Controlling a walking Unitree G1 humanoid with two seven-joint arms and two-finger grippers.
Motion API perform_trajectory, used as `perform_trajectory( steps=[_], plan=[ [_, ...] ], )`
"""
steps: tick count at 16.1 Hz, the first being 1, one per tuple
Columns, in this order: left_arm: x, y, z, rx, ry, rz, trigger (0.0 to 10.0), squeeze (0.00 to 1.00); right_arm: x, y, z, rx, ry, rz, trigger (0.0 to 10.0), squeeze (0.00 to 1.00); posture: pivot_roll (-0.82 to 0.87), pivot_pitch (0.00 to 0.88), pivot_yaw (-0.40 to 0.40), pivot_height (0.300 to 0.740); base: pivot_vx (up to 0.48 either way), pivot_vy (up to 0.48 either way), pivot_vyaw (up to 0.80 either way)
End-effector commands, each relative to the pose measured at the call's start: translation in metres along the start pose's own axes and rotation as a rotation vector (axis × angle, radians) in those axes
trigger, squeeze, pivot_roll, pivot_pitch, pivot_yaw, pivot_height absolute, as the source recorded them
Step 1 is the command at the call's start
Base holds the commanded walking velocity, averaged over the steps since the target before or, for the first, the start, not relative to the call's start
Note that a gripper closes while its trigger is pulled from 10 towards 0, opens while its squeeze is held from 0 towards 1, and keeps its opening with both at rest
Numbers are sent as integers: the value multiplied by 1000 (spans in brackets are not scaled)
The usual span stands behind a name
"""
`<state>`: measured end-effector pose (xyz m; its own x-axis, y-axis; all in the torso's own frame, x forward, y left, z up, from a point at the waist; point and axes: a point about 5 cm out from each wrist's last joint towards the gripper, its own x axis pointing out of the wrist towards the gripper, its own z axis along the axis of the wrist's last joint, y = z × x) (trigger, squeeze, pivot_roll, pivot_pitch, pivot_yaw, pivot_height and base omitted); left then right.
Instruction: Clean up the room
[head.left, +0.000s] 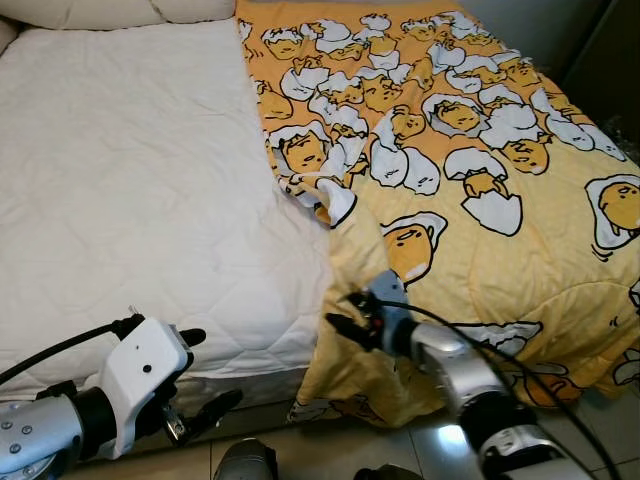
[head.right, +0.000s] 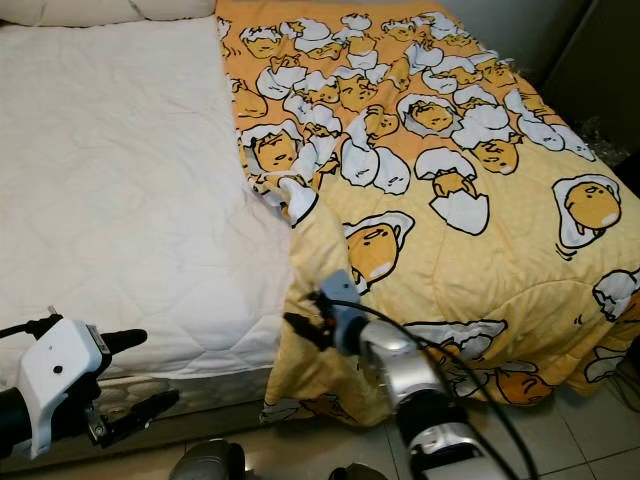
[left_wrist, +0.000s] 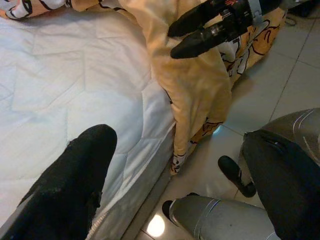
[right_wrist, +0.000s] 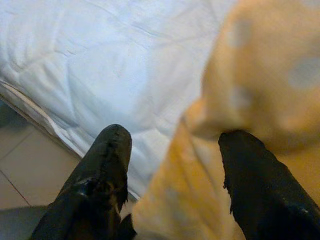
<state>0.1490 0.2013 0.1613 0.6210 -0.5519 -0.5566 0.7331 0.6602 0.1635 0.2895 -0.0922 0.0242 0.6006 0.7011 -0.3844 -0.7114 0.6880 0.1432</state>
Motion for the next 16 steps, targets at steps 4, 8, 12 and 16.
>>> perform_trajectory(
  steps=[4, 8, 12, 16],
  plan=[
    [8, 0, -5, -52, -40, 73, 10000, 1000, 2, 14, 8, 38, -107, 48, 10000, 1000, 221, 5, -45, 740, 0, 0, 0],
    [34, 11, 0, -151, -141, 294, 10000, 1000, -24, 20, 16, 61, -225, -8, 10000, 1000, 147, 0, -46, 740, 0, 0, 0],
    [69, 20, 2, -212, -208, 355, 10000, 1000, -62, 4, 21, 80, -245, -289, 10000, 1000, 31, 0, -8, 740, 0, 0, 0],
    [102, 32, 6, -255, -230, 400, 10000, 992, -84, -4, 14, 120, -218, -489, 10000, 1000, -60, 0, 29, 740, 0, 0, 0]
  ],
)
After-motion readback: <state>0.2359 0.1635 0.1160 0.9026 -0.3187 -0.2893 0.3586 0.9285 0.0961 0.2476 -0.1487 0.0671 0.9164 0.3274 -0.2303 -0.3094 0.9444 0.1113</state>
